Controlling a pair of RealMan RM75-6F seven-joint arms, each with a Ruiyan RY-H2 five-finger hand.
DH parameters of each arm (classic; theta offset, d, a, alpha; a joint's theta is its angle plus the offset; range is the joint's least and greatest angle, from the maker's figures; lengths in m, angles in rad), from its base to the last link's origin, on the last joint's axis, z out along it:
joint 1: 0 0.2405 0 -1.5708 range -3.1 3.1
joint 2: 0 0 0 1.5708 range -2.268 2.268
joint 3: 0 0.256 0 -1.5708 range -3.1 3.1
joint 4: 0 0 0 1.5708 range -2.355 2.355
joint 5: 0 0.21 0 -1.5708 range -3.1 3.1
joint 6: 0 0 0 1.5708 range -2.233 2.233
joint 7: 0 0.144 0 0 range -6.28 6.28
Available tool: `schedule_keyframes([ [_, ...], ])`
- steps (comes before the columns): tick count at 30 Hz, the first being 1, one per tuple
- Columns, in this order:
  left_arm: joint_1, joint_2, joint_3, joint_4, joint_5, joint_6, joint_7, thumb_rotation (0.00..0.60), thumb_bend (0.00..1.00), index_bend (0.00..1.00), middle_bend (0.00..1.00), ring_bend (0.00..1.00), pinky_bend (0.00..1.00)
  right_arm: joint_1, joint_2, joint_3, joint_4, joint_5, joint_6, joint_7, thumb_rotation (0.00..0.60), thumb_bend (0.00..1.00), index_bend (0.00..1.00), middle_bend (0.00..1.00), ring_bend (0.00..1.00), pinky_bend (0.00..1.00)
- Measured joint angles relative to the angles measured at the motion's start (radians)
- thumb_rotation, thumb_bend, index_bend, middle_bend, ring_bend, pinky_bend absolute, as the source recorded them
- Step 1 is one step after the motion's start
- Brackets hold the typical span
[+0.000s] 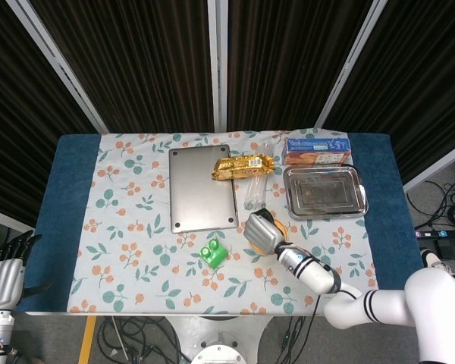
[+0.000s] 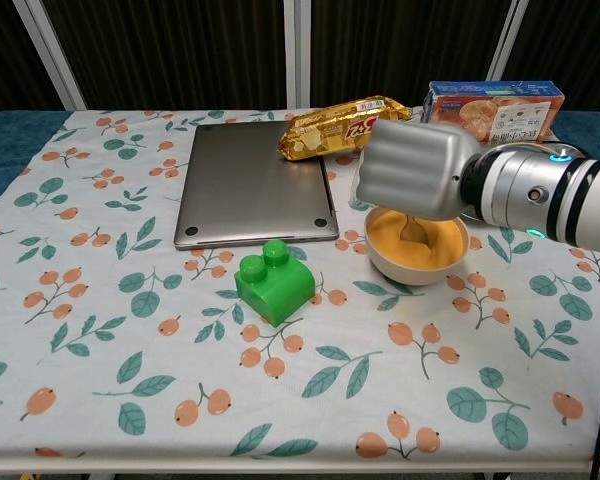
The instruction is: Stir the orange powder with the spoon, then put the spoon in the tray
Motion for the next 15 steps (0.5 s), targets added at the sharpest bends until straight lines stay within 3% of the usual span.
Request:
schedule_keyframes([
  [15,-0.002,0.008,-0.002,-0.012,0.013,0.010,0.012,0.600,0.01,0.21,0.18,0.12,0.15,-0.047,0.090,0.034,-0.097,-0.044,0.075,0.056,0.600,0.43,0.85,1.00,0.99,1.00],
])
